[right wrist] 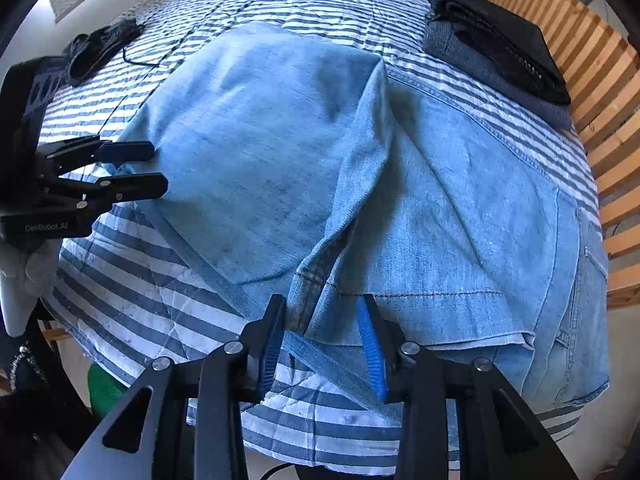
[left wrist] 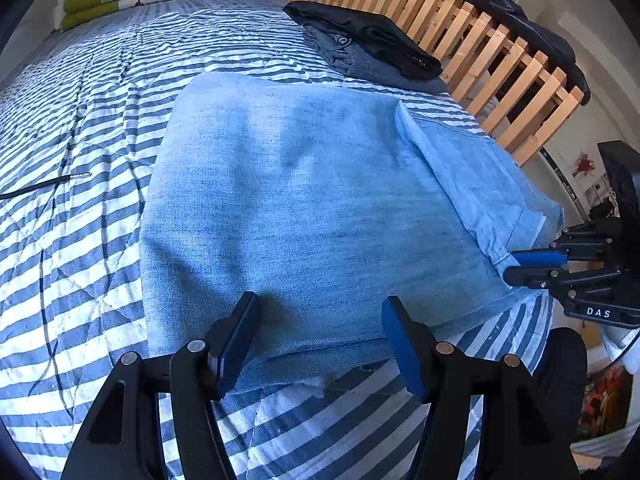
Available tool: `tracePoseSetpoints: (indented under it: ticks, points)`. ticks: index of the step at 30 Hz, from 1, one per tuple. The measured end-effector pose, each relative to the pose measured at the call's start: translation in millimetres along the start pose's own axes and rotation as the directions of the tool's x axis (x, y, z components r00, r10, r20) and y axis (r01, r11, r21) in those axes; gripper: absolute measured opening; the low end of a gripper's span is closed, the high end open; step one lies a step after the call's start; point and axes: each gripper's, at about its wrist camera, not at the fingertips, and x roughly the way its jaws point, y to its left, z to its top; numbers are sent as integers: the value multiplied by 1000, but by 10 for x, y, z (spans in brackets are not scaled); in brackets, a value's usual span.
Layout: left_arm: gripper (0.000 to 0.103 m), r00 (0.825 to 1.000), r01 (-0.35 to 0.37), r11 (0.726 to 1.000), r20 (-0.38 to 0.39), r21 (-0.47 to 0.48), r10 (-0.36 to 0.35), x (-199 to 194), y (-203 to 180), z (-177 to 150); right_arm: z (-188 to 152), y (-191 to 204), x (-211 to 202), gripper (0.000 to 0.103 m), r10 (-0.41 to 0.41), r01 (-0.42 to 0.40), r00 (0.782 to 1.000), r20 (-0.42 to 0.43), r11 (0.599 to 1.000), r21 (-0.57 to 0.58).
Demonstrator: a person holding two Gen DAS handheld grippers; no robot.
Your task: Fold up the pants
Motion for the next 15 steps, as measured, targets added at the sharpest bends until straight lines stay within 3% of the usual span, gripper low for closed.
tracePoseSetpoints:
  ticks: [2, 4, 6, 8, 9, 10, 11, 12, 13, 15]
  points:
    - [66, 1000, 0, 1000, 1, 4, 0, 2, -2, -5, 3, -58, -26, 11, 9, -9, 1000, 4, 1000, 14]
    - [66, 1000, 1, 1000, 0, 3, -1, 4, -4, -1, 25, -101, -110, 9, -44, 44, 999, 22, 999, -1]
    - [66, 1000, 5, 1000, -2, 2, -5, 10, 1, 4, 83, -195, -237, 9, -130, 131, 990, 49, 991, -36]
    - [66, 1000, 10, 1000, -3, 0, -10, 10, 14, 8, 209, -401, -374, 9, -277, 281, 957, 80, 958, -46]
    - [66, 1000, 13, 1000, -5, -1, -13, 11, 17, 9, 292, -545, -407, 9, -422, 428, 901, 100, 903, -43]
    - [66, 1000, 15, 1000, -6, -1, -15, 11, 19, 12, 381, -704, -387, 9, -597, 605, 793, 119, 796, -39]
    - [66, 1000, 16, 1000, -8, 0, -16, 11, 24, 15, 460, -858, -332, 12, -702, 708, 704, 107, 705, -31]
    - [66, 1000, 18, 1000, -8, 1, -18, 11, 26, 17, 542, -1034, -252, 13, -758, 760, 650, 56, 650, -22]
    - [66, 1000, 20, 1000, -9, 1, -20, 11, 30, 15, 613, -1161, -207, 14, -737, 737, 676, 11, 676, -9]
    - [66, 1000, 22, 1000, -11, 3, -22, 12, 34, 18, 728, -1285, -265, 19, -625, 622, 781, 9, 779, 77]
